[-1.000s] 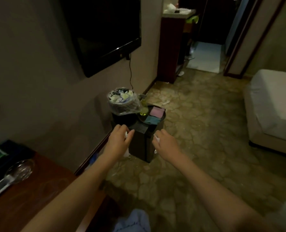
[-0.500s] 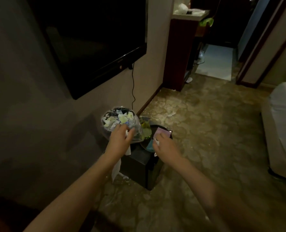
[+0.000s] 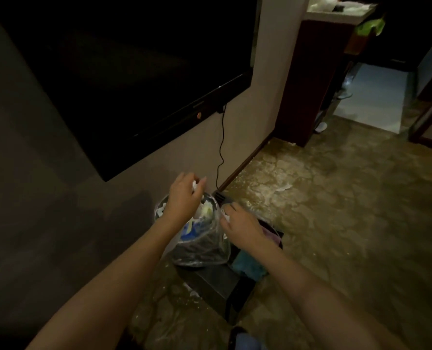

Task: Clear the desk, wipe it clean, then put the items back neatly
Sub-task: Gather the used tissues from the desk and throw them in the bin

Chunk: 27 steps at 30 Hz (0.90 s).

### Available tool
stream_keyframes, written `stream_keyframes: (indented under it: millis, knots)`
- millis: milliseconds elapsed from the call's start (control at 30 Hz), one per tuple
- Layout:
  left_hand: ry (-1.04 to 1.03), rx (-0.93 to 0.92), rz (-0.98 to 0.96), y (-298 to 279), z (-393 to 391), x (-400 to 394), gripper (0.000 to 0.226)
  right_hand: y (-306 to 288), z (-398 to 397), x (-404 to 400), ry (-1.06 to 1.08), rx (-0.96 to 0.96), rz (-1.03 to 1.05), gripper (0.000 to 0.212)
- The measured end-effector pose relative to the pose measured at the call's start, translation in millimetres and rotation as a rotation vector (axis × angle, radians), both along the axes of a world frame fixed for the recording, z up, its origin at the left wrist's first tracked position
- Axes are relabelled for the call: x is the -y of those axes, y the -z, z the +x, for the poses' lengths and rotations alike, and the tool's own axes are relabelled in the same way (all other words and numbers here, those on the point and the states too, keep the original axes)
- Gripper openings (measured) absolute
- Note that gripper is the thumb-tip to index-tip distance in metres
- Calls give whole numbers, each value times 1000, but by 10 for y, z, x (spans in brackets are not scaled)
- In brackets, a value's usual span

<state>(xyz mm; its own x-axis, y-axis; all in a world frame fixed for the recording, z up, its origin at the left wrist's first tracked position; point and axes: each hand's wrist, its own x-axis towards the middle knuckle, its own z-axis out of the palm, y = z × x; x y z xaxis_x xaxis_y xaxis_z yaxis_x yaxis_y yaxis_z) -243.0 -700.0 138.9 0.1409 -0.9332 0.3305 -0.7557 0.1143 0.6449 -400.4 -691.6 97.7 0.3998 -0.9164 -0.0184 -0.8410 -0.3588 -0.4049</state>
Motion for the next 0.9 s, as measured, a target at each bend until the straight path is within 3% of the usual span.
stream_keyframes:
  millis: [133, 333, 400, 533, 667, 900]
  knots:
    - [-88, -54, -40, -4, 11, 434, 19, 11, 64, 483, -40, -26, 3, 33]
    - [-173, -115, 59, 377, 254, 814, 21, 213, 249, 900, -87, -37, 75, 37]
    - [-149, -135, 135, 527, 345, 878, 20, 291, 338, 1014, -70, -23, 98, 45]
    - [-98, -163, 304, 888, 566, 961, 19, 501, 538, 1217, -41, -34, 178, 27]
    - [-19, -192, 433, 1184, 803, 989, 15, 699, 775, 1365, 8, 20, 263, 22]
    - [37, -50, 543, 1541, 1107, 1148, 27, 1085, 1043, 1522, 55, 15, 268, 23]
